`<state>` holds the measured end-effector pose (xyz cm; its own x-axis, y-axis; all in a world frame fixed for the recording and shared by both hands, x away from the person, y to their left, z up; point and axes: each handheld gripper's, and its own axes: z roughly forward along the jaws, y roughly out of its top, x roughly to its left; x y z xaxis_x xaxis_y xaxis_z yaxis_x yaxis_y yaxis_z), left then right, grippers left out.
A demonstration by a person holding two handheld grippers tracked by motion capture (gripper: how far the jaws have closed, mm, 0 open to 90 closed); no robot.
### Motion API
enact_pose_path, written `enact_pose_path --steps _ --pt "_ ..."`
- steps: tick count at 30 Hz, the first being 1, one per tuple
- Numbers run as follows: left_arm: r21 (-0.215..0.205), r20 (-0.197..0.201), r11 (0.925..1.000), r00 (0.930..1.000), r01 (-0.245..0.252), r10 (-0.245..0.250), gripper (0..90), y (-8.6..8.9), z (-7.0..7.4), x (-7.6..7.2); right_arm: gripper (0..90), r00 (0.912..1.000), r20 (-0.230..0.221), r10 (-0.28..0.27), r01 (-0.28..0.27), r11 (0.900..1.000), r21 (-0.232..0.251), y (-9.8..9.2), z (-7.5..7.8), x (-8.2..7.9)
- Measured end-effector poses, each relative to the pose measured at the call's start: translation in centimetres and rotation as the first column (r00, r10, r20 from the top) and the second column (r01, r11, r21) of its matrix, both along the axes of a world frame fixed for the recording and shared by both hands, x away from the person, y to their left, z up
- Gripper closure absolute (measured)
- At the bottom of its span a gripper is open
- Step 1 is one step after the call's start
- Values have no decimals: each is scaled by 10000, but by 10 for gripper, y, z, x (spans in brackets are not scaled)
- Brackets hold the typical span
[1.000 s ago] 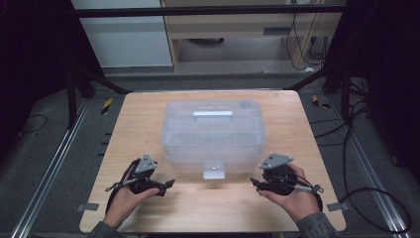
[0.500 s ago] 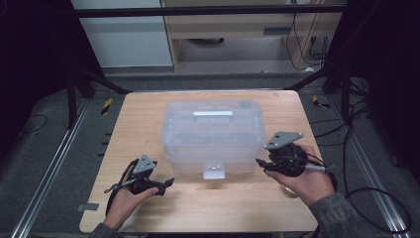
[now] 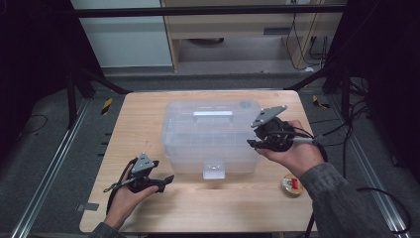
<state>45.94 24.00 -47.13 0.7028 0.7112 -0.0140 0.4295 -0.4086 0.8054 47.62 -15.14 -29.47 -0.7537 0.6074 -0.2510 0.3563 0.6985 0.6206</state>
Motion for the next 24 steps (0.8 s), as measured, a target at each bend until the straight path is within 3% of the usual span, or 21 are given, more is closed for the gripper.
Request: enact_pose_path --steps 5,10,12,19,24 --pt "-108 40 9999 10000 32 -31 160 -1 1 -1 572 9994 -37 345 -346 9989 -303 15 13 21" --pt "-160 64 9998 9999 115 -114 141 -4 1 -1 491 9976 -43 688 -690 9959 -582 31 28 45" --pt "-168 85 9998 9999 116 -115 133 -4 1 -1 436 9949 -251 982 -999 9917 -814 41 33 59" --pt "-199 15 9997 9999 103 -103 123 -2 0 2 361 9871 -662 1455 -1521 9823 -1094 62 30 80" --pt "-153 21 9998 9999 123 -122 123 -3 0 2 400 9820 -787 1719 -1806 9761 -1209 73 23 91"
